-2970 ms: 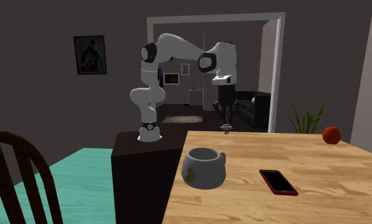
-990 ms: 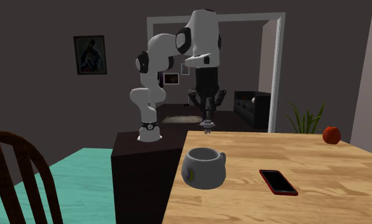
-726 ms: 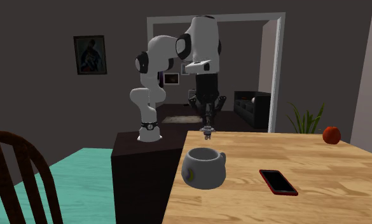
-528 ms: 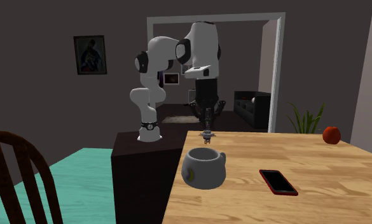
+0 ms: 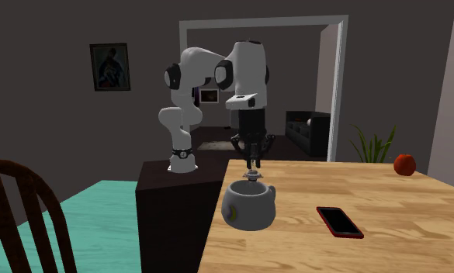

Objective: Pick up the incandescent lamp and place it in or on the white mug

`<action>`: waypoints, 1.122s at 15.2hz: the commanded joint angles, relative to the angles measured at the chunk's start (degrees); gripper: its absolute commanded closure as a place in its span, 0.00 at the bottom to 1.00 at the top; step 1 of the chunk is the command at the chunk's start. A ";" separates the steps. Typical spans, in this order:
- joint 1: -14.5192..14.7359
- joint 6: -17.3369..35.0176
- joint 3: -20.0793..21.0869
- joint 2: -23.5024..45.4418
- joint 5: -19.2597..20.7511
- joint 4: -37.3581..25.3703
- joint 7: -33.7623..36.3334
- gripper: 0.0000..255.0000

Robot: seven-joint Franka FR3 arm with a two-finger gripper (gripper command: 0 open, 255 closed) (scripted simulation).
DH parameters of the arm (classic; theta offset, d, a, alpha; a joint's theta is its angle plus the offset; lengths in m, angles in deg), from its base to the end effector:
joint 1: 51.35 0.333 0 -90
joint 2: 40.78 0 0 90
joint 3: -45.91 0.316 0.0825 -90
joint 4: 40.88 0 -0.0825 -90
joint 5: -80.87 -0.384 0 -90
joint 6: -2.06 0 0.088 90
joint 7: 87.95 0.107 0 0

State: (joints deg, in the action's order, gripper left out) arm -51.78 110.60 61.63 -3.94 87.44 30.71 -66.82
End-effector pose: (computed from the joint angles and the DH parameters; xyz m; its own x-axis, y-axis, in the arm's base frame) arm 0.7205 0.1370 0.3980 0.9927 -0.1209 0.0028 -0.1205 -0.9910 -0.0586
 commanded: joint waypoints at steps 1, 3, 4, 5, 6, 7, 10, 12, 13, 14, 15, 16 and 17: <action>0.03 0.10 -0.03 0.23 0.04 -0.16 -0.01 1.00; 0.03 0.10 -0.03 0.23 0.04 -0.16 -0.01 1.00; 0.03 0.10 -0.03 0.23 0.04 -0.16 -0.01 1.00; 0.03 0.10 -0.03 0.23 0.04 -0.16 -0.01 1.00; 0.03 0.10 -0.03 0.23 0.04 -0.15 -0.01 0.00; 0.03 0.11 -0.03 0.23 0.04 -0.15 -0.01 0.00; 0.03 0.11 -0.03 0.23 0.04 -0.15 -0.01 0.00; 0.06 -1.60 0.03 -0.12 -0.06 -1.53 -0.10 0.00; 0.11 -3.36 0.08 -0.37 -0.15 -3.05 -0.18 0.00; 0.19 -5.19 0.12 -0.53 -0.21 -4.73 -0.26 0.00; 0.27 -6.68 0.14 -0.57 -0.24 -6.20 -0.32 0.00; 0.27 -6.68 0.14 -0.57 -0.24 -6.20 -0.32 0.00; 0.27 -6.68 0.14 -0.58 -0.24 -6.18 -0.32 0.00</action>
State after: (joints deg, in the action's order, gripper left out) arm -51.44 104.24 61.75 -4.28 87.25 24.54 -67.10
